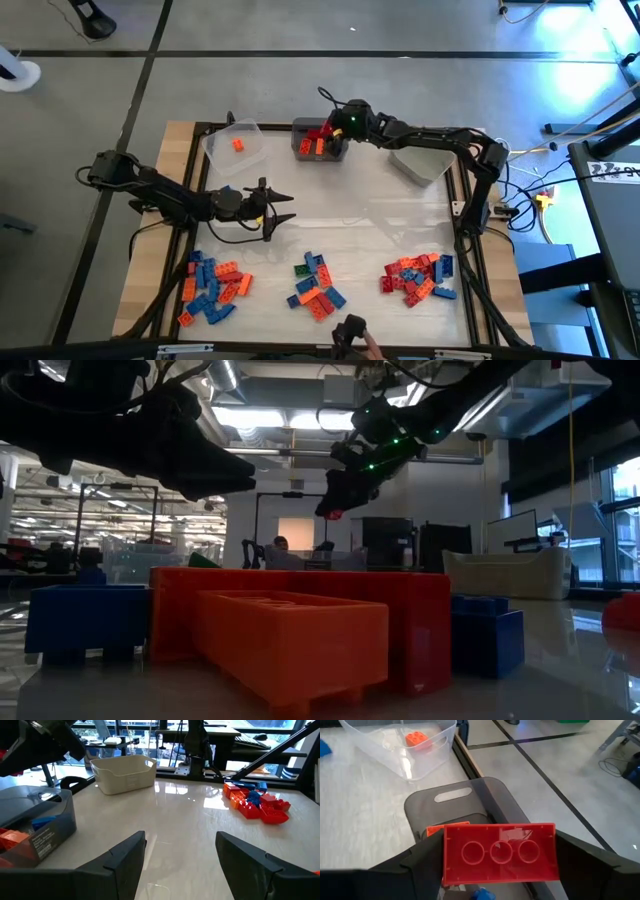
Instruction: Sort blocks by size
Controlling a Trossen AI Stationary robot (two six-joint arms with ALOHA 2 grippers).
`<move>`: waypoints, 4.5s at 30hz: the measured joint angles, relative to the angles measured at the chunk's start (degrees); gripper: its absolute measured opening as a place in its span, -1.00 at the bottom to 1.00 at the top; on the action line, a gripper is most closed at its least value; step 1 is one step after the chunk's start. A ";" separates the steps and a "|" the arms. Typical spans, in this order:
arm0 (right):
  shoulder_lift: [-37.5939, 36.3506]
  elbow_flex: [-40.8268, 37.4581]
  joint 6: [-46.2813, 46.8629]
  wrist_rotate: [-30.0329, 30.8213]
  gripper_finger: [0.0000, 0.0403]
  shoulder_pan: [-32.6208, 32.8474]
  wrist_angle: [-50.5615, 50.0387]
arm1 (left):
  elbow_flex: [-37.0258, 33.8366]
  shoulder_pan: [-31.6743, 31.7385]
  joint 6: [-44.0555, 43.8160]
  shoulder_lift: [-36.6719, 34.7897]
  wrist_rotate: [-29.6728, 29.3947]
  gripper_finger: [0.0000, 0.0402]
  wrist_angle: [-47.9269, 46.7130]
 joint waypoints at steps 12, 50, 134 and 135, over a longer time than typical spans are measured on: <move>-0.09 -0.02 4.01 -0.10 0.87 0.01 -1.16 | 0.00 0.00 -0.01 0.00 -0.01 0.14 0.46; -14.21 -10.53 15.50 0.93 0.77 45.72 -19.50 | 0.00 0.02 0.27 0.00 0.01 0.14 0.46; 9.10 -6.12 15.85 -4.14 0.78 49.48 -1.31 | 0.00 0.02 -0.72 0.00 -0.01 0.14 0.22; 9.38 -6.13 15.84 -4.06 0.78 49.48 -1.89 | 0.00 0.02 -0.74 0.00 -0.01 0.14 0.24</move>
